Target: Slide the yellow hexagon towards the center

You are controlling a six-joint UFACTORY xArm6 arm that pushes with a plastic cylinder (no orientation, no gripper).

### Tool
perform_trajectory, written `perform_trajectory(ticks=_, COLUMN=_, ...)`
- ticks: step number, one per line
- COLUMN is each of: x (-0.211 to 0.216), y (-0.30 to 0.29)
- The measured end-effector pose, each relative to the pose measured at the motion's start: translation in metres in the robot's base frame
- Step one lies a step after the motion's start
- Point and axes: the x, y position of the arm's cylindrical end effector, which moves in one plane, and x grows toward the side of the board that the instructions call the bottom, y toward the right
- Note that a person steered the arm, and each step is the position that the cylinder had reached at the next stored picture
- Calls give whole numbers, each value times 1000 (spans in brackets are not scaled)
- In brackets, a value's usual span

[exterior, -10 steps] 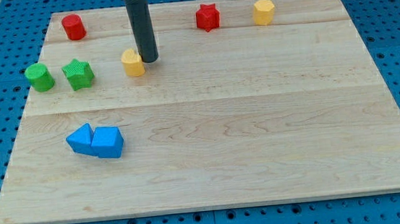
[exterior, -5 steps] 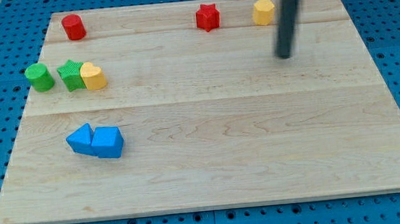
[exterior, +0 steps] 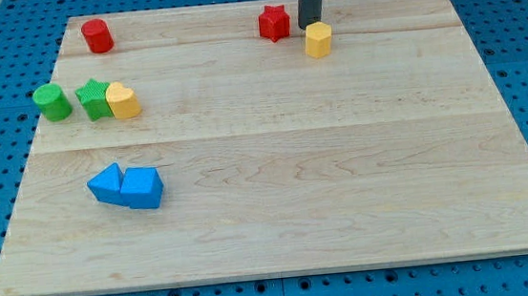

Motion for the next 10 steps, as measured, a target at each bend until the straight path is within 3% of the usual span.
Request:
perform_trajectory(ticks=2, x=2, y=59)
perform_trajectory(ticks=5, x=50, y=-83)
perform_trajectory(ticks=10, x=55, y=-64)
